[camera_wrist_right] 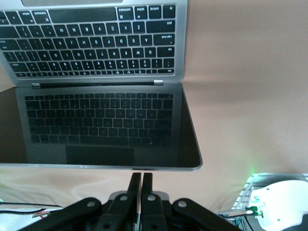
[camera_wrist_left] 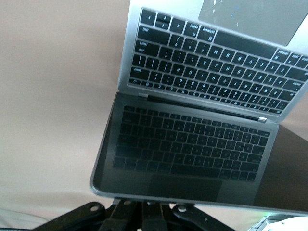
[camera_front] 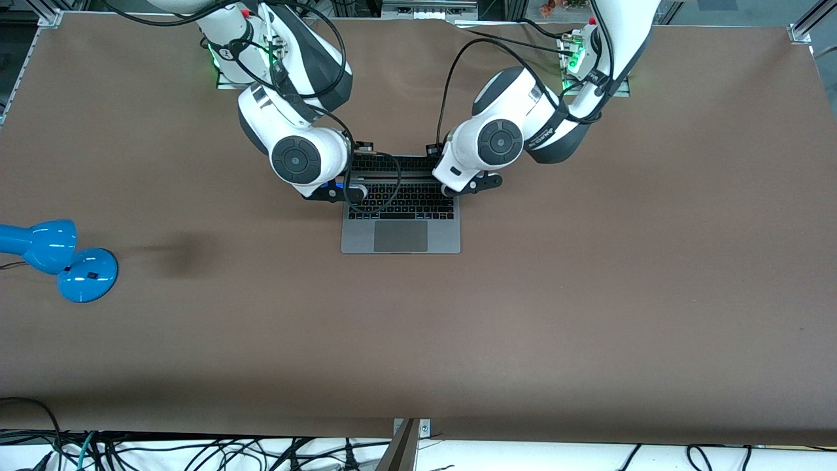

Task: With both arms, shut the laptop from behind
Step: 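Push the laptop screen down toward the keyboard with both grippers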

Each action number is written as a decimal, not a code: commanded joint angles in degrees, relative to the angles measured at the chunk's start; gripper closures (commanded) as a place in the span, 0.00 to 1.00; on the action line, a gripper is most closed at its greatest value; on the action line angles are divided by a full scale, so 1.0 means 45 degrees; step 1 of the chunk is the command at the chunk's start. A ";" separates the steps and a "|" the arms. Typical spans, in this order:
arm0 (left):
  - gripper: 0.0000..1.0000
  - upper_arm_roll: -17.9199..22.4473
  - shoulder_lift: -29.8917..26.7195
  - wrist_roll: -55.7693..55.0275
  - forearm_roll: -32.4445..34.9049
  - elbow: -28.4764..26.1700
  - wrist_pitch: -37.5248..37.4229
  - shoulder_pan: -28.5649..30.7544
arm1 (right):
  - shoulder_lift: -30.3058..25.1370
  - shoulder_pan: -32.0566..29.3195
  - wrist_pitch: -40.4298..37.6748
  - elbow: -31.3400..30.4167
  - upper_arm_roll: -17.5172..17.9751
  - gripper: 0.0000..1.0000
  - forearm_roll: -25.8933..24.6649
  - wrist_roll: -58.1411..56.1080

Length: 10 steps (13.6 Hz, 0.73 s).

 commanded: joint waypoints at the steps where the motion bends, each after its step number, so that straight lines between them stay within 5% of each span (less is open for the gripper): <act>1: 1.00 -0.0032 0.0591 -0.0035 0.0350 0.0645 -0.0081 0.0015 | -0.0049 -0.0211 0.0223 -0.0165 0.0061 0.93 -0.0142 -0.0566; 10: 1.00 0.0027 0.0865 -0.0016 0.0350 0.1134 -0.0081 0.0015 | 0.0088 -0.0211 0.0690 -0.0165 -0.0837 0.93 -0.0200 -0.1896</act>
